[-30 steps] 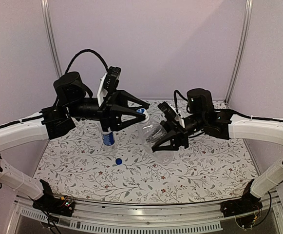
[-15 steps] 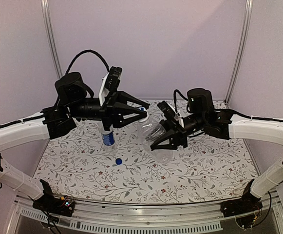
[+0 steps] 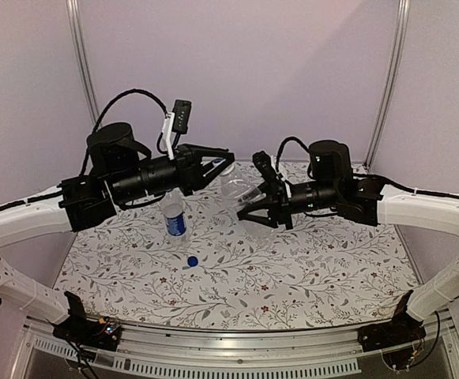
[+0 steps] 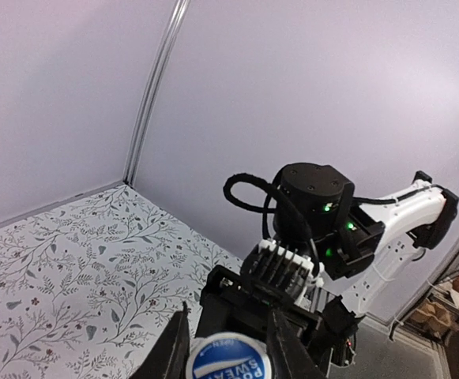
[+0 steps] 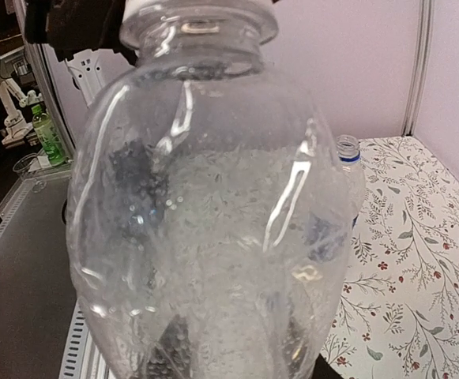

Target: Unscrew the bottle caps

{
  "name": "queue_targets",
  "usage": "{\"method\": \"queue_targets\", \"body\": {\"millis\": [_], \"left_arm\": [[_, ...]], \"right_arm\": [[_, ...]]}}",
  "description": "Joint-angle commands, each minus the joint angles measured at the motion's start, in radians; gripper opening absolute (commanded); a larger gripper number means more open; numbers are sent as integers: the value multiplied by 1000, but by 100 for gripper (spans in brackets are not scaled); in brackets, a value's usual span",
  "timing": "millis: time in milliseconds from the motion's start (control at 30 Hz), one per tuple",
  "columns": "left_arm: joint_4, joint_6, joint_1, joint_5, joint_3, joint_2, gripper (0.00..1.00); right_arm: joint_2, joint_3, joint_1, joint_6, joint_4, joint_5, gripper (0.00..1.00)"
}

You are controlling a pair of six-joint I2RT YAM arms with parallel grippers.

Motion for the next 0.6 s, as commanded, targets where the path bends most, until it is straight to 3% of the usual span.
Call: {"method": "queue_targets", "body": {"millis": [0,267,567], "left_arm": [[-93,-105,-28,-160,72,15,19],[-98,-83,-28,-161,99,32,35],[-43,6,-25,-78,78,2,74]], "right_arm": [[-29,-5,-16,10,9,119,25],[-33,-23,-16,0,14,81,25],[-41,-36,-16,-16,23,-50,25]]}}
